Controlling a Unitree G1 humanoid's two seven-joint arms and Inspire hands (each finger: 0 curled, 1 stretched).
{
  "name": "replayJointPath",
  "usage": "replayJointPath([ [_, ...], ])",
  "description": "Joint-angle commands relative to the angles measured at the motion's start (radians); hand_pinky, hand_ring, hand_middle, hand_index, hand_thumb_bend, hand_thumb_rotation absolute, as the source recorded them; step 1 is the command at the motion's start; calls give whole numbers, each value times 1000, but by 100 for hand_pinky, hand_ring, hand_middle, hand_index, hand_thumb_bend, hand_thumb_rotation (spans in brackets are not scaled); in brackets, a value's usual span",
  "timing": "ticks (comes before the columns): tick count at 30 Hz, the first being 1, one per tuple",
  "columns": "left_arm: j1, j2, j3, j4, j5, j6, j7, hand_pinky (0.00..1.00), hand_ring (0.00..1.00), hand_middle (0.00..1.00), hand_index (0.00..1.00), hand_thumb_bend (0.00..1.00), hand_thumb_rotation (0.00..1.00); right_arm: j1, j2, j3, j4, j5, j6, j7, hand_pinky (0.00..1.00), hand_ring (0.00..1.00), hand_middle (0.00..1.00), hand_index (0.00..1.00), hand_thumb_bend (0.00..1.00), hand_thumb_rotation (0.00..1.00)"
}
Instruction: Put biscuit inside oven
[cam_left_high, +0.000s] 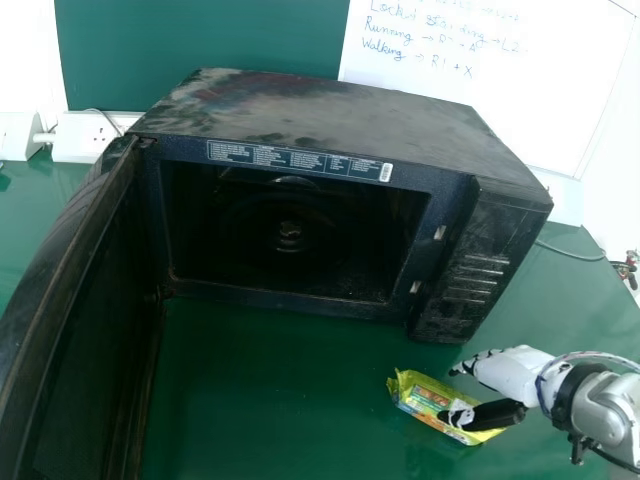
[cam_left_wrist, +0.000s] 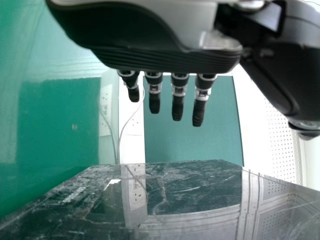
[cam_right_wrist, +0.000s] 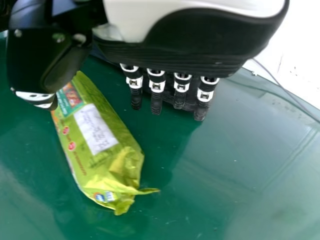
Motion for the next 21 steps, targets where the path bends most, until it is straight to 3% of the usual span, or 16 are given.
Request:
replayJointPath([
  [1,15,0,-1,-2,-11,-9,-9,83,83,90,89,100,100,18,20,7,14,8,-15,-26,92,95,98,98,78,94],
  [9,20,0,0,-5,-9,-8,-8,87,85,92,90,100,100,11,42,23,38,-16,-9,-50,91,95,98,98,78,94],
  [21,19,-3,1,-5,-4,-18,-6,83,82,91,90,100,100,-10,63,83,99,-45,-29,-76,91,95,98,97,79,94],
])
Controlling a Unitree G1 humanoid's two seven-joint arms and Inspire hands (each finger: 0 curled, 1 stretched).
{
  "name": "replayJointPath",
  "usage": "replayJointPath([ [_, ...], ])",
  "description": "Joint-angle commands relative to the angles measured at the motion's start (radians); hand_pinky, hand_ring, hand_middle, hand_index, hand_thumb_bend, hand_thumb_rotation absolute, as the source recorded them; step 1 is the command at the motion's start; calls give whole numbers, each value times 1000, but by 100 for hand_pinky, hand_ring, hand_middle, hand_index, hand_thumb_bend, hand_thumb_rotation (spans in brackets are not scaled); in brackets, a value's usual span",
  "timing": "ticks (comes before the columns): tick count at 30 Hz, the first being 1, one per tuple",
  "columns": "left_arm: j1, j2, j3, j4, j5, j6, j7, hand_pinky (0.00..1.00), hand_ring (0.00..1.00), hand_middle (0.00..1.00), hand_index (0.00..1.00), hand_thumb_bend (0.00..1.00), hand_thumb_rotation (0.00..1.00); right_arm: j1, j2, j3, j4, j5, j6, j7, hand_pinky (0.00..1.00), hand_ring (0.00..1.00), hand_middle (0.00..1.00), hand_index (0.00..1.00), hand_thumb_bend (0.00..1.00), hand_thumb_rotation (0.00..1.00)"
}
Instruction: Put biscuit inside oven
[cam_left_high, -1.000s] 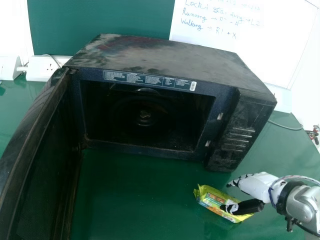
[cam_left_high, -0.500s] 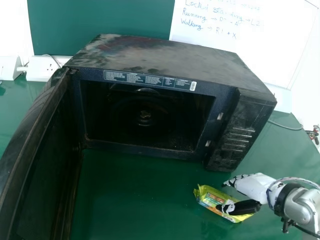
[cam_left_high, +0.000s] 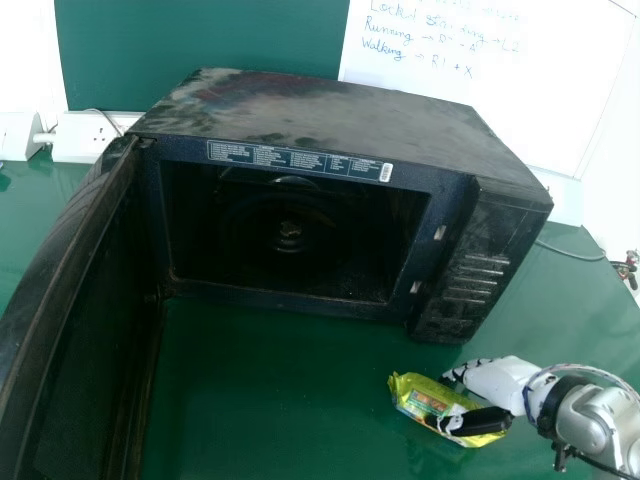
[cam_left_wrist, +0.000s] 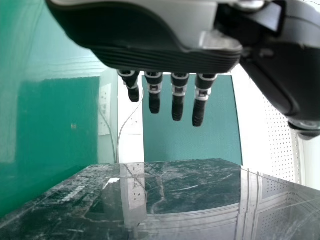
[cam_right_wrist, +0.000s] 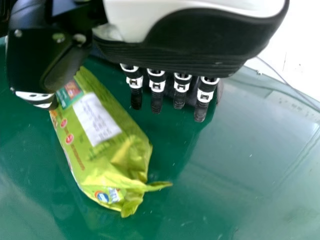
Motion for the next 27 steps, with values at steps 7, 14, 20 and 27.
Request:
replayJointPath([
  [7,8,-1,3,5,-9,-16,-7,81,80,90,89,100,100,5,9,21,38,-6,-20,-18,91,95,98,98,77,93],
  [14,7,4,7,7,-13,-16,-10,82,80,90,90,100,100,9,14,35,61,-12,-22,-33,92,95,98,98,77,93],
  [20,2,6,11,11,-10,-15,-6,83,79,91,90,100,100,15,21,56,73,-17,-18,-48,91,95,98,98,77,93],
  [27,-4,5,10,5,1,-15,3,83,79,91,89,100,100,11,13,84,84,-36,-31,-47,90,94,98,98,77,94],
])
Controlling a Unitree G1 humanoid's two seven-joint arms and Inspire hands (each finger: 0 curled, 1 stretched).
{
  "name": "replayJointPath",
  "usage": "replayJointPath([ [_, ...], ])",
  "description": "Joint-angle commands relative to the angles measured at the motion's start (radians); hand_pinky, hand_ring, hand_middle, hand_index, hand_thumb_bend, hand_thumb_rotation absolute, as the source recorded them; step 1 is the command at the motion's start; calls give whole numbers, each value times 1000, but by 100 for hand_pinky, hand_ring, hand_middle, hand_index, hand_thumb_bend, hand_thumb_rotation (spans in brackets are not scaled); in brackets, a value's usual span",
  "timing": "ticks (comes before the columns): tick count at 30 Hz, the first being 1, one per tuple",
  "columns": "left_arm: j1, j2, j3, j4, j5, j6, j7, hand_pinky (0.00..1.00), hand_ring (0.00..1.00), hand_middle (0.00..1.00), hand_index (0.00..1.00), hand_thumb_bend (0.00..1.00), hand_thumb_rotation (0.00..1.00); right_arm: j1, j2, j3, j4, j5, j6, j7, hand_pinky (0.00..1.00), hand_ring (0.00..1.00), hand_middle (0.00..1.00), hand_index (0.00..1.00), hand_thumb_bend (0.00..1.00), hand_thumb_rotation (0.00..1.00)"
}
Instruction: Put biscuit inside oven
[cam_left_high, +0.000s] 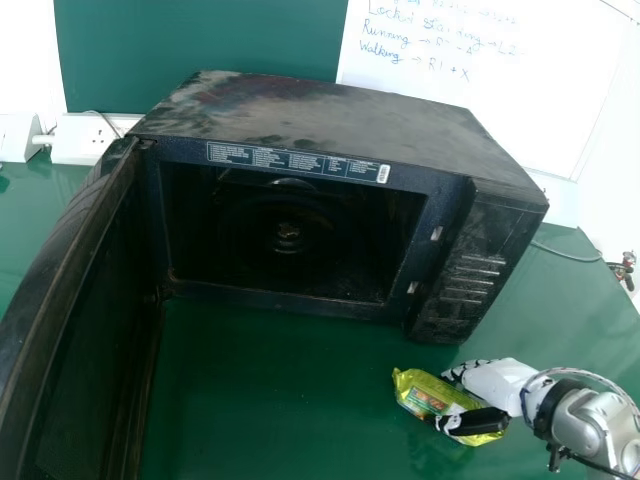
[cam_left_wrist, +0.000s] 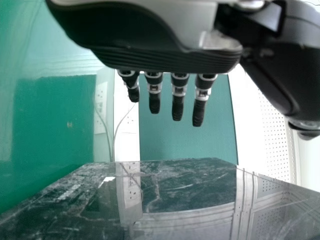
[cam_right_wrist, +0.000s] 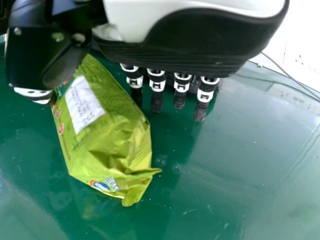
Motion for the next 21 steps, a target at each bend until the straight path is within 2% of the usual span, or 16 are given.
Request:
replayJointPath([
  [1,0,2,7,2,7,-13,5,82,78,91,89,100,100,23,3,42,18,-23,-7,30,89,94,98,97,77,93],
  [5,3,4,8,1,11,-12,8,81,82,91,90,100,100,22,3,66,9,-41,-1,50,90,94,98,98,77,93],
  [12,-6,3,9,24,30,-50,-5,84,83,91,90,100,100,39,33,80,14,-80,0,-15,89,93,98,99,80,90],
  [15,-7,7,9,34,32,-63,-11,85,83,90,90,100,100,47,40,77,25,-86,-13,-54,89,94,98,99,86,86],
  [18,5,14,13,29,46,-62,-13,87,84,90,90,100,100,50,43,77,29,-86,-12,-68,89,94,99,100,97,80],
  [20,6,18,14,33,46,-64,-19,87,83,90,90,100,100,55,45,74,29,-90,-13,-81,88,95,100,100,100,76],
  [21,7,18,16,32,53,-65,-17,88,84,90,90,100,100,56,45,72,26,-89,-11,-81,89,96,100,100,96,73],
])
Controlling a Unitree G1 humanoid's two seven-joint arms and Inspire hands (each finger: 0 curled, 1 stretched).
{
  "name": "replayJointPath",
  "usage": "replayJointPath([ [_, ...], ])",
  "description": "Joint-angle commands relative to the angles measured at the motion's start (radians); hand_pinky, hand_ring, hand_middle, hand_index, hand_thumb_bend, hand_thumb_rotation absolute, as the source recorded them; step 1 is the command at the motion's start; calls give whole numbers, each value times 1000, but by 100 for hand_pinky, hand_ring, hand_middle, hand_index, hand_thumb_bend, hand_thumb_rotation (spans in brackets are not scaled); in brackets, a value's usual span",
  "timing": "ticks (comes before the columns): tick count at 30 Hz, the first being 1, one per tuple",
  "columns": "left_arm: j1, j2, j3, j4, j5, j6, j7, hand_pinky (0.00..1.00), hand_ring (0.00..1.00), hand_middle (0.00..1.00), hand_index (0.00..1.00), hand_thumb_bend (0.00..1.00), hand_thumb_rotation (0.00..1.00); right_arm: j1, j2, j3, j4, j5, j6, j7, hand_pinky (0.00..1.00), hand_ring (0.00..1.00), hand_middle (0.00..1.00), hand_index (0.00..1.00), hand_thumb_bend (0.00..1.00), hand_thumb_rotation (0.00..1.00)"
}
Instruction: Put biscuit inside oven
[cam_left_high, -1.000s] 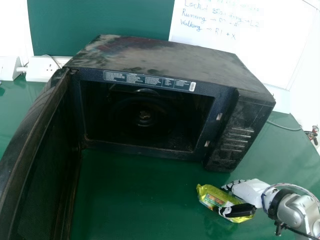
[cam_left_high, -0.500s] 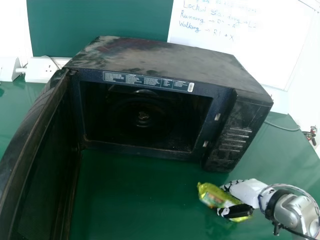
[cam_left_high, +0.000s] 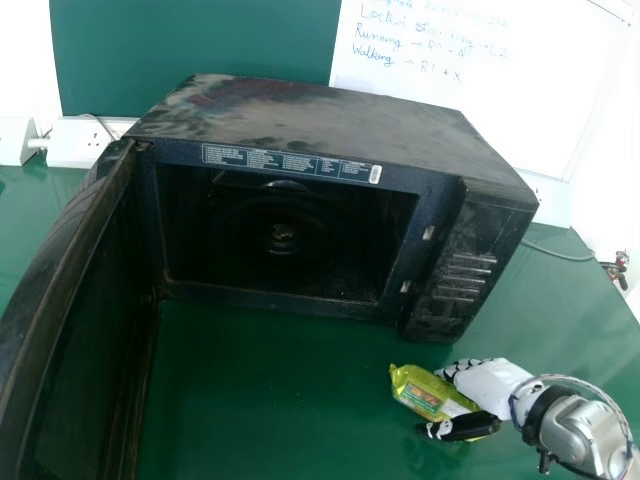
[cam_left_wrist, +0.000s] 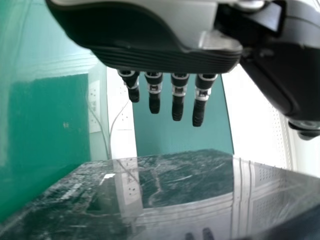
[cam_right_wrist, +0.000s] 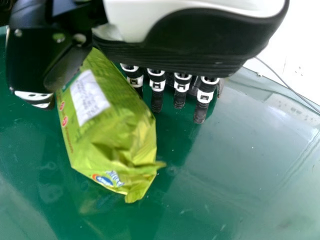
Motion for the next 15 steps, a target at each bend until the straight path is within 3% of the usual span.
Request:
replayJointPath([
  [1,9,8,10,13,26,-21,-3,89,85,90,90,100,100,40,18,32,16,-9,-3,21,88,96,100,100,95,70],
  [3,14,6,2,-7,14,9,15,88,85,90,90,100,100,45,20,27,16,-9,-6,7,87,96,100,100,97,64],
  [4,19,2,-7,-27,-5,39,33,88,84,90,90,100,100,47,21,26,16,-9,-8,2,88,97,100,100,99,55],
  [6,27,0,-15,-53,-30,83,56,87,84,90,89,100,100,48,20,25,14,-7,-7,0,82,93,96,97,96,31],
  [8,34,-2,-21,-75,-49,112,71,88,85,90,90,100,100,48,17,25,9,-5,-3,5,65,86,91,87,87,7],
  [11,46,-7,-33,-97,-89,139,73,87,84,90,90,100,100,52,17,19,7,1,-6,-2,45,74,85,73,73,1],
  [12,49,-8,-36,-103,-100,146,73,87,84,90,90,100,100,53,17,16,7,3,-7,-6,44,72,84,70,55,0],
  [13,50,-9,-37,-107,-105,150,73,87,84,90,90,100,100,55,18,13,6,7,-6,-6,43,67,81,66,45,0],
  [15,51,-13,-38,-117,-95,154,80,87,84,90,89,100,100,59,19,9,4,8,-9,-15,41,55,74,59,37,0],
])
